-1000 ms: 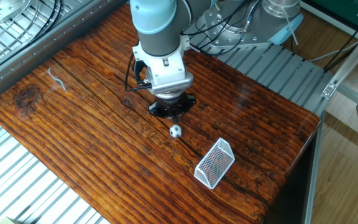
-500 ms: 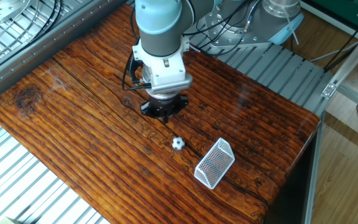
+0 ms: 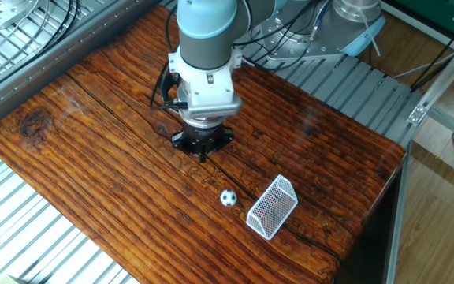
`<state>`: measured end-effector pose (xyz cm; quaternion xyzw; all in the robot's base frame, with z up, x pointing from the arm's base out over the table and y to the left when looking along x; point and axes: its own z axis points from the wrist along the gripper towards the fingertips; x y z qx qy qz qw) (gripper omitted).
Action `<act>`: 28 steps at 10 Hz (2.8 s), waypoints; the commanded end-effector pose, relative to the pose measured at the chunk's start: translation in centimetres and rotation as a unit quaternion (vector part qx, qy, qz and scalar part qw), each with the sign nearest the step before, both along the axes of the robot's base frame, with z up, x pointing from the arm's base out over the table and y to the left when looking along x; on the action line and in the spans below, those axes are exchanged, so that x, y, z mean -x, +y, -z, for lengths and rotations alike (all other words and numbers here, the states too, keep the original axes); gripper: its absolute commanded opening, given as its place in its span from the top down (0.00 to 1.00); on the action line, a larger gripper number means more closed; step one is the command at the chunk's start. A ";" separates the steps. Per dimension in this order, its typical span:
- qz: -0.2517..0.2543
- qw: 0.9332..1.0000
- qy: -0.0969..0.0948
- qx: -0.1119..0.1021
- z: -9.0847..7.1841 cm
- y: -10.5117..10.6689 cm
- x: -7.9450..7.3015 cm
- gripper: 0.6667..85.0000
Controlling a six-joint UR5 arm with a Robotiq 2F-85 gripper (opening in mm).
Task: Push the soccer ball into the goal
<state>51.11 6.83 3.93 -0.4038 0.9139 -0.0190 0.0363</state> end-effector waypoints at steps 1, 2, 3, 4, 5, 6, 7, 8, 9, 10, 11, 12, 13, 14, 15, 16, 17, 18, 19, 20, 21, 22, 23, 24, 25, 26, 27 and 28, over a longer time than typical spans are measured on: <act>0.031 0.998 0.026 0.039 -0.3 -2.1 1.3 1.00; 0.038 0.996 0.045 0.062 -0.4 -3.3 2.3 1.00; 0.048 0.994 0.062 0.075 -0.5 -3.9 3.3 1.00; 0.068 0.992 0.071 0.076 -0.6 -4.0 3.9 1.00; 0.088 0.990 0.078 0.073 -0.6 -3.8 4.3 1.00; 0.092 0.990 0.078 0.071 -0.6 -3.7 4.3 1.00; 0.099 0.990 0.079 0.057 -0.5 -2.9 4.3 1.00; 0.100 0.992 0.061 0.057 -0.4 -3.0 3.4 1.00; 0.104 0.992 0.046 0.050 0.0 -2.4 1.5 1.00; 0.112 0.992 0.039 0.031 0.8 -0.4 -0.8 1.00; 0.118 0.992 0.027 0.022 1.6 1.7 -3.5 1.00; 0.122 0.992 0.022 0.021 1.9 3.4 -5.1 1.00; 0.124 0.992 0.019 0.015 2.1 4.9 -5.9 1.00; 0.121 0.992 0.015 0.005 1.9 6.1 -6.6 1.00; 0.107 0.994 0.002 -0.013 1.8 7.1 -7.8 1.00; 0.099 0.995 -0.001 -0.031 1.9 8.0 -8.3 1.00; 0.090 0.995 0.006 -0.041 1.6 8.4 -8.2 1.00; 0.081 0.996 0.012 -0.041 1.2 8.1 -8.1 1.00; 0.065 0.997 0.010 -0.040 1.2 7.5 -8.5 1.00; 0.061 0.997 0.016 -0.047 1.6 7.4 -8.5 1.00; 0.059 0.997 0.024 -0.052 1.9 7.5 -8.3 1.00; 0.061 0.995 0.033 -0.066 2.2 8.2 -8.1 1.00; 0.059 0.994 0.047 -0.079 2.3 8.7 -7.6 1.00; 0.058 0.993 0.070 -0.077 2.2 8.3 -6.5 1.00; 0.056 0.992 0.085 -0.074 2.2 7.8 -5.9 1.00; 0.054 0.992 0.088 -0.070 2.2 7.5 -5.9 1.00; 0.054 0.992 0.086 -0.068 2.2 7.3 -6.0 1.00; 0.053 0.992 0.088 -0.070 2.3 7.4 -5.9 1.00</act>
